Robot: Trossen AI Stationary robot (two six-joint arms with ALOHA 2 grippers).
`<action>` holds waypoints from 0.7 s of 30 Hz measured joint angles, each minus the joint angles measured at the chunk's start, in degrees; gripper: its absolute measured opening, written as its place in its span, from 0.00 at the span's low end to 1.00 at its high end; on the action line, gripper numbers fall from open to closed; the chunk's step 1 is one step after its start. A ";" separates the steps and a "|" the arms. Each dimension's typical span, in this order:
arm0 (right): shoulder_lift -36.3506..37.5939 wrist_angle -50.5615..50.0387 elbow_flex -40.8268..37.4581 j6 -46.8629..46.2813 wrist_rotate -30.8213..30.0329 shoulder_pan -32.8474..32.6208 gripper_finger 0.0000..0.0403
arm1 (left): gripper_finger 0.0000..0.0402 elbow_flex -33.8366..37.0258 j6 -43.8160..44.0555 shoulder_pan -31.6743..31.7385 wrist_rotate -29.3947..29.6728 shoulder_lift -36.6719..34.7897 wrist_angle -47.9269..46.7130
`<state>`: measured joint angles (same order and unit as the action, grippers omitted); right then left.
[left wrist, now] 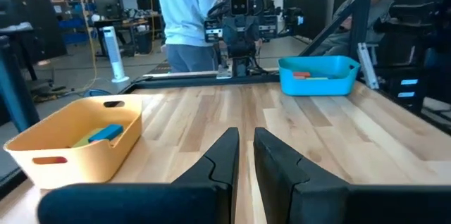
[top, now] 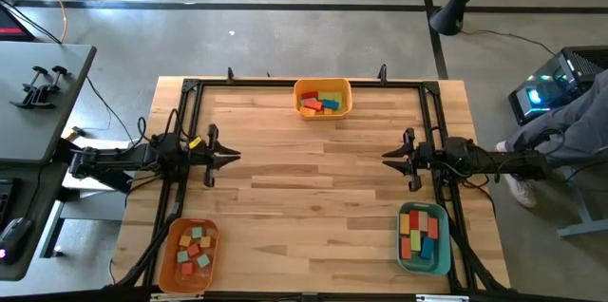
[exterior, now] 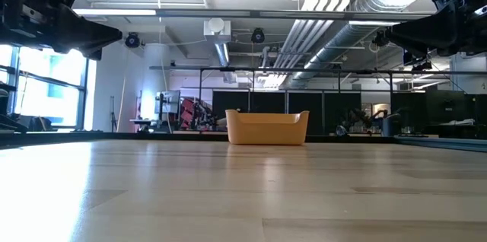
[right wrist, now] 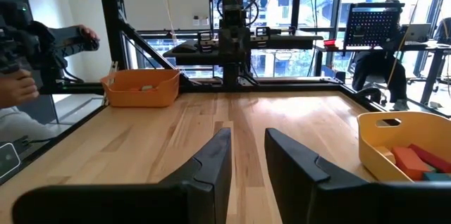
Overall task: Sort blocks by size
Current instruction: Return to Home Position
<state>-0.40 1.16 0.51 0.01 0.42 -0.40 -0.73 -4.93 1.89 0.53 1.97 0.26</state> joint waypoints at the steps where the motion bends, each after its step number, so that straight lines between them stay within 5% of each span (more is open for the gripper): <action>1: 0.00 0.00 0.00 0.00 0.01 0.00 0.20 | 0.08 0.00 0.40 -0.15 -0.14 -0.12 -0.01; 21: 0.00 -0.01 0.00 0.00 -0.01 0.00 0.20 | 0.08 -0.02 -1.31 -1.81 -0.69 -1.76 -0.12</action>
<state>-0.40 1.15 0.51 0.01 0.40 -0.40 -0.75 -6.24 0.08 -0.16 0.21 0.14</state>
